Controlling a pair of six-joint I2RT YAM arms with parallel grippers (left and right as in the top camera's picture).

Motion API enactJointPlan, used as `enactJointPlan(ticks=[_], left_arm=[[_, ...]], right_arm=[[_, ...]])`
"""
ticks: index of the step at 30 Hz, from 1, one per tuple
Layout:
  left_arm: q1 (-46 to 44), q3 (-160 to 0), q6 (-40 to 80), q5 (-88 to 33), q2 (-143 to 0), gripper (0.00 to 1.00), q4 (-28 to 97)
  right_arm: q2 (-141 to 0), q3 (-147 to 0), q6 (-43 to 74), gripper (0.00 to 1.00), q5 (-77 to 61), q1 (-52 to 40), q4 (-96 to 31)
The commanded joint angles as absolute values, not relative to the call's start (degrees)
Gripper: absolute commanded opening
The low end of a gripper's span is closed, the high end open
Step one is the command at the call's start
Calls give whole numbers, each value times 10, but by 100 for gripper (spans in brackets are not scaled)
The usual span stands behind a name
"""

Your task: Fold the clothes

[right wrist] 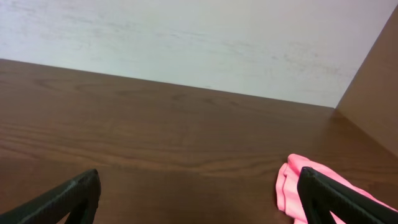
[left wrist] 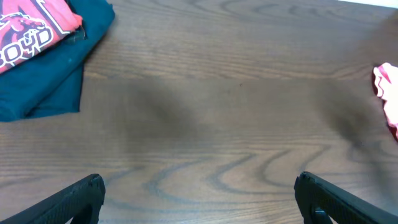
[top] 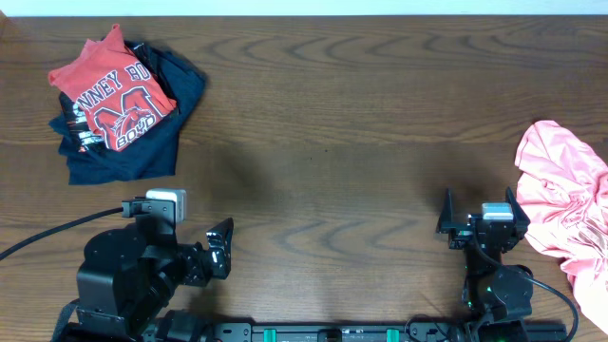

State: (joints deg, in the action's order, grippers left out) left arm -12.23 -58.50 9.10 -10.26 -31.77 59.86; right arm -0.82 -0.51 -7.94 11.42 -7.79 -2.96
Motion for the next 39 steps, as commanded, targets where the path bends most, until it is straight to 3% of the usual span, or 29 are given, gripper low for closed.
enactJointPlan(ticks=[1, 8, 23, 32, 39], left_arm=[[-123, -580, 74, -76, -316, 98, 603], [-76, -495, 72, -20, -283, 98, 517], [-63, -129, 58, 22, -16, 98, 162], [-61, -8, 21, 56, -1, 98, -58], [-61, -2, 23, 50, -1, 98, 19]], right_arm=[[-3, -3, -71, 99, 122, -71, -29], [-3, -3, -71, 99, 122, -71, -29], [-3, -3, -71, 99, 122, -71, -29], [-3, -3, -71, 99, 122, -71, -29], [-3, -3, -71, 99, 122, -71, -29]])
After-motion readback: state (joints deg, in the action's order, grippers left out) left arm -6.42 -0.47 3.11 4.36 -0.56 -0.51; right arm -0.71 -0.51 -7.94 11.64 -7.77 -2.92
